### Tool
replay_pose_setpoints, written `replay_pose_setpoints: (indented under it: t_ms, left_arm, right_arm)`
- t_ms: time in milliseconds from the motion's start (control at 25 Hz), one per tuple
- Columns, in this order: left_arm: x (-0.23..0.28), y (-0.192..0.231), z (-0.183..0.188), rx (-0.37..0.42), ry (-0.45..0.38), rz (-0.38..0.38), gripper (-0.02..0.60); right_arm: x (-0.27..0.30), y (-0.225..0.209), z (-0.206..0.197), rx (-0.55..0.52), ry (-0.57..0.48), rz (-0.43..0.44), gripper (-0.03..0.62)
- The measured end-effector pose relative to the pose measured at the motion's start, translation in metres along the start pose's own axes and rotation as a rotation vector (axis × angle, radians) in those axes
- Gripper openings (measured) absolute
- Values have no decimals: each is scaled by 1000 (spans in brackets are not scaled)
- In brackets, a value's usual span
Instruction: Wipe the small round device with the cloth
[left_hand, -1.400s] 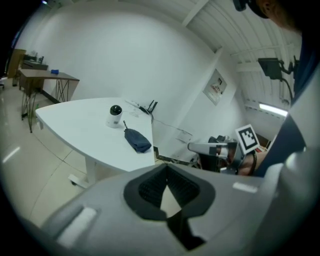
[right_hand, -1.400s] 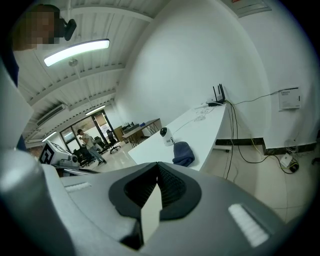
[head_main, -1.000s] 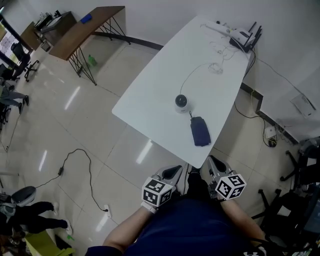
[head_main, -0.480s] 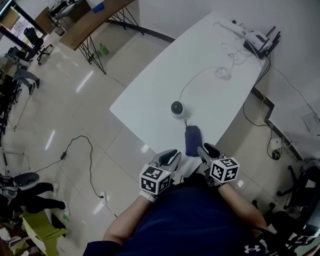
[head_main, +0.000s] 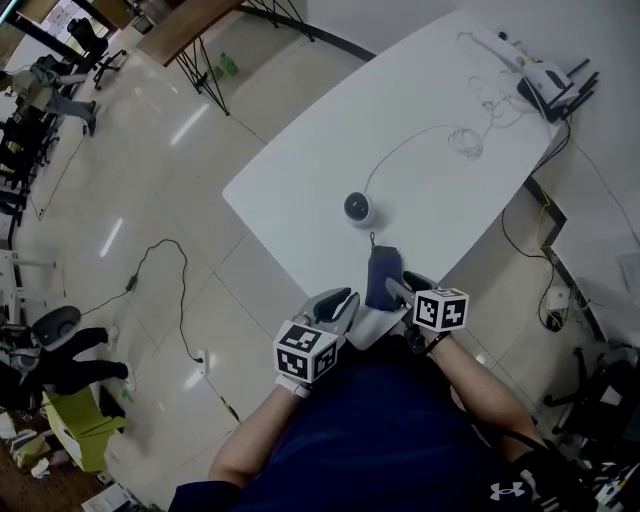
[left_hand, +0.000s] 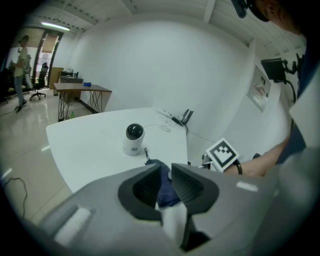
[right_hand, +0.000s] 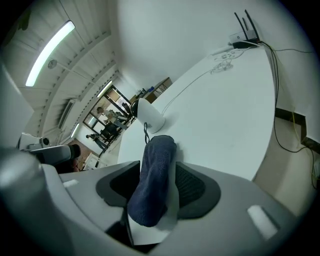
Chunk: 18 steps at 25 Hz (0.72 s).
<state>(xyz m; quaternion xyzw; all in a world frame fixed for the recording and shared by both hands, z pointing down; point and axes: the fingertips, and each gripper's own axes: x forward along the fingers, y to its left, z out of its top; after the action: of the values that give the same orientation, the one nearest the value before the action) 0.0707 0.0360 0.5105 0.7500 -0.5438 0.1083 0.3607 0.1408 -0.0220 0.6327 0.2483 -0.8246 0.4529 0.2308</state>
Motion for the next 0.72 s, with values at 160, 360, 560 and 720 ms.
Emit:
replay_pose_setpoints:
  t_ms: [160,360,560,720]
  left_arm:
    - [-2,10,-2,-33,6,20,63]
    - [1,20,-2,-48,15,-15,57]
    - [14,31,15,-25,12,-63,55]
    - [26,53,30,-1,13,-72,58]
  right_arm:
    - [15,5,0,-35,37,-2,227]
    - [27,3,-9,-83,91,-71,209]
    - [23,8,2,-28,56,-58,90]
    - [12,5,61,11,-99,-65,78]
